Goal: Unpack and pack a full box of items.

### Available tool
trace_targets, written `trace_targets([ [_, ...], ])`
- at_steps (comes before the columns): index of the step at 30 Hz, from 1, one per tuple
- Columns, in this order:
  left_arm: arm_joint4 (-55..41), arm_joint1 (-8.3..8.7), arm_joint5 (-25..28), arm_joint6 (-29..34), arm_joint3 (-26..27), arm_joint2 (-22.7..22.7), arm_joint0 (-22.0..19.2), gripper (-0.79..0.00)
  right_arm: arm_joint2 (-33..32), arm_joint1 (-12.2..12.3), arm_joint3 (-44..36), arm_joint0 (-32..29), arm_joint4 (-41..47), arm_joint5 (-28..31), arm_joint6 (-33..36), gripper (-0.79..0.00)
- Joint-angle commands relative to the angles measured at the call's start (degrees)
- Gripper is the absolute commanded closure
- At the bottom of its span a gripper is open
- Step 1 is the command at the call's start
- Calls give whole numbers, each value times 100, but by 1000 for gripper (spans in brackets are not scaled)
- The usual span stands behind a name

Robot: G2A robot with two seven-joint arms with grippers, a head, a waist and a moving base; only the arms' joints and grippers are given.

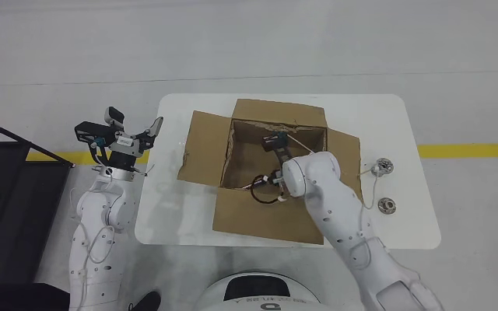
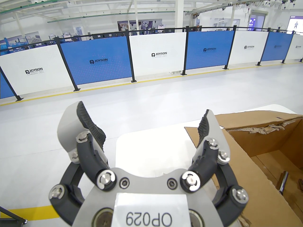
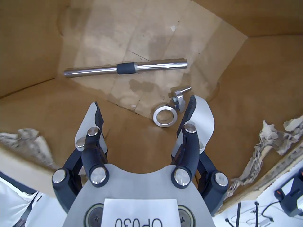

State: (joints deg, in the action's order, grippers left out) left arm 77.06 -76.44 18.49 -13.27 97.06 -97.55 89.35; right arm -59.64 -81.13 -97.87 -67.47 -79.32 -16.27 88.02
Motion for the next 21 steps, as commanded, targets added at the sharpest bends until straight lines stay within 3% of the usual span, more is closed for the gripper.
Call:
trace_targets([
  [1, 0, 0, 0, 0, 0, 0, 0, -785, -150, -30, 215, 19, -137, -77, -76, -785],
  [11, 0, 0, 0, 0, 0, 0, 0, -785, -153, -28, 302, -8, -125, -45, -130, -785],
  [19, 0, 0, 0, 0, 0, 0, 0, -785, -288, -34, 1427, 338, 197, 399, -2, -785],
  [21, 0, 0, 0, 0, 0, 0, 0, -785, -264, -38, 1556, 380, 232, 433, -2, -693],
])
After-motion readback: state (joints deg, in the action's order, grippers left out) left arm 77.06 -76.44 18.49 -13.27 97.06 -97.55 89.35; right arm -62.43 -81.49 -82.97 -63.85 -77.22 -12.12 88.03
